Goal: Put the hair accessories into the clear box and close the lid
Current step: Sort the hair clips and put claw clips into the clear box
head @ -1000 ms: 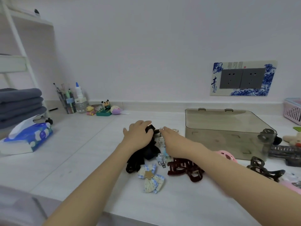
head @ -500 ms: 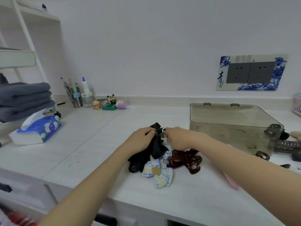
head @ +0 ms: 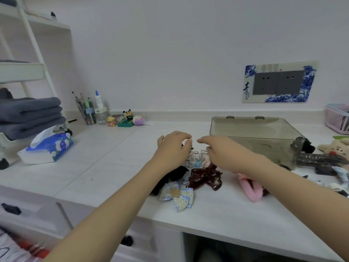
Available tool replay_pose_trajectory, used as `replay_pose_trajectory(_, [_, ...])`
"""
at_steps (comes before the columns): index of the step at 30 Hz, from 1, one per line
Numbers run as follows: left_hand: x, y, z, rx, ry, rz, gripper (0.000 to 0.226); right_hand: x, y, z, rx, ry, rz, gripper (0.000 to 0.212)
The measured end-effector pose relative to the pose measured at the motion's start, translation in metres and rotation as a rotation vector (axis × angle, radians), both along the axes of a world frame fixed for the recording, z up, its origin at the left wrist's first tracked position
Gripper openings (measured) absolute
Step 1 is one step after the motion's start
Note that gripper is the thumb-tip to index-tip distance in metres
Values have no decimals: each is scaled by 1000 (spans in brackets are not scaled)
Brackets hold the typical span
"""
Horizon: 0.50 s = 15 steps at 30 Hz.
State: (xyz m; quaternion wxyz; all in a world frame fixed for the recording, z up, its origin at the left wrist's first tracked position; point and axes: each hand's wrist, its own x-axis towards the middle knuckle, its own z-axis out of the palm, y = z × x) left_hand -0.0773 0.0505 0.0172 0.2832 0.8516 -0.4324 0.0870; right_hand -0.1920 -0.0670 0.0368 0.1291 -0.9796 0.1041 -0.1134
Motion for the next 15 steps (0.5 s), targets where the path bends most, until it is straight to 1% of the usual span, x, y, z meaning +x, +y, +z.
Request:
replay_pose_trajectory(2, [-21,-17,10,-51,-35,-80,34,-27,-14,7,-19,-147,-58,46])
replay_pose_trajectory(5, [-53,-52,21,-64,-34,-189,35,-65,-49,8,-70,-263,-194,45])
replay_pose_trajectory(7, [-78,-84,25,-58,-41,-246,38,-91,-78,4,-109,-292,-279,43])
replay_pose_trajectory(10, [-109,-125,24,-31,-77,-326,34,-121,-109,-5,-108,-304,-399,39])
replay_pose_trajectory(12, [-136,-156,22,-25,-84,-392,33,-147,-139,-12,-149,-330,-505,37])
replay_pose_trajectory(14, [-159,-184,18,-35,-58,-463,32,-170,-171,-19,-199,-352,-599,35])
replay_pose_trajectory(15, [-168,-195,16,-32,-40,-486,32,-178,-186,-22,-215,-331,-649,35])
